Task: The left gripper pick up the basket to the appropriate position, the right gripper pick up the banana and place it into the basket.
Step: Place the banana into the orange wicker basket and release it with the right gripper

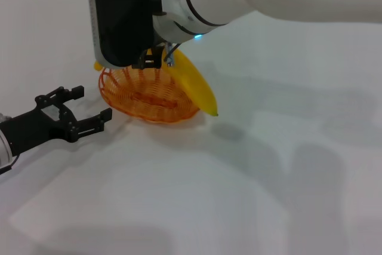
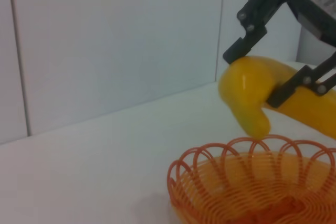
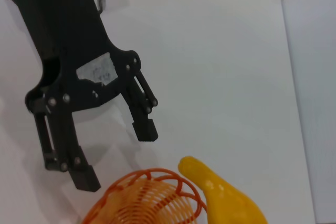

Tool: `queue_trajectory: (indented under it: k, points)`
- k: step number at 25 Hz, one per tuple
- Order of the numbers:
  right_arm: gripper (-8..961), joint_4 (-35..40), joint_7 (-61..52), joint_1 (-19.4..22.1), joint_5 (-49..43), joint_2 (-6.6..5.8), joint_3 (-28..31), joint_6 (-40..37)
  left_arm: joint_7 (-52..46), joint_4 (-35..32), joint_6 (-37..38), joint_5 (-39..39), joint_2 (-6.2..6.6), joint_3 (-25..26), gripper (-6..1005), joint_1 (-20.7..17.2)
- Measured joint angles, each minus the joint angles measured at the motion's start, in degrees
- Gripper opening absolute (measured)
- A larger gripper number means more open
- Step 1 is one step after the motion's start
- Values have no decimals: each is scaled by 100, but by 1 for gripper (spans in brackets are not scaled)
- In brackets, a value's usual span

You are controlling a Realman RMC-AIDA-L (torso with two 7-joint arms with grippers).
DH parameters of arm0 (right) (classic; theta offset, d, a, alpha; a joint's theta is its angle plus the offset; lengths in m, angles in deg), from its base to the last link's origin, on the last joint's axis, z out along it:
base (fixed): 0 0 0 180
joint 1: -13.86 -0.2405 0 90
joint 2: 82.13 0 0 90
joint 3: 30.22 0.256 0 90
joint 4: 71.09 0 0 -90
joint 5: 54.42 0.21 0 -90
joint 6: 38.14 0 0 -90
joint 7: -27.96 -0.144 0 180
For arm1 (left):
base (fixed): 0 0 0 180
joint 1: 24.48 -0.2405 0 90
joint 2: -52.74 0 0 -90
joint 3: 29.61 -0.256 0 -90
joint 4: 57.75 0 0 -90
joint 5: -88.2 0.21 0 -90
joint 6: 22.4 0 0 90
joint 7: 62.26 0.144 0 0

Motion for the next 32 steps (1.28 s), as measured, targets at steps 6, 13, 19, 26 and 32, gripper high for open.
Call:
queue_trajectory:
  k: [6,13,19,26,32]
  points:
    - [603,-63,2,-9,-11,0,-6,52,0,7,0,0,1,0,894,26]
    - [615,-123,4,-26,-11,1,-129,96,0,7,0,0,1,0,893,35]
    - [625,-131,2,-31,5,8,-158,110,0,6,1,0,1,0,894,35]
    - [637,-79,0,20,15,8,-162,233,0,2,1,0,1,0,894,12]
    - [709,314,-1,255,43,-12,-90,209,0,5,-88,0,-2,1,893,-13]
